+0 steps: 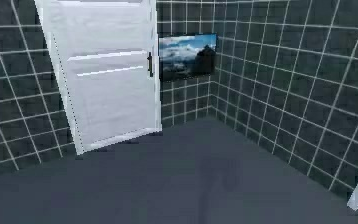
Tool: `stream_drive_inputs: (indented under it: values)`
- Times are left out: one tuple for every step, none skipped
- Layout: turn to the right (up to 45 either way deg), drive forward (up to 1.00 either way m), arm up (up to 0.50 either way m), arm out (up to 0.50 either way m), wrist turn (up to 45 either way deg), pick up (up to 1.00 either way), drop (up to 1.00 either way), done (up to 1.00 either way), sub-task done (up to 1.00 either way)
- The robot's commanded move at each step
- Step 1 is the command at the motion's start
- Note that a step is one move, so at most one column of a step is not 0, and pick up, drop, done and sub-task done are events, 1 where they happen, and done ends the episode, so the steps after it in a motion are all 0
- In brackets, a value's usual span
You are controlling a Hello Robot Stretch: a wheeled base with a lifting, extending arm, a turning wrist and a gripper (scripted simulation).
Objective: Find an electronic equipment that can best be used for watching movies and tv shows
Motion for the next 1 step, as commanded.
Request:
stream_drive_inputs:
  values:
    - [45.0, 0.00, 0.00, 0.00, 0.0, 0.00, 0.00, 0.00, 0.00]
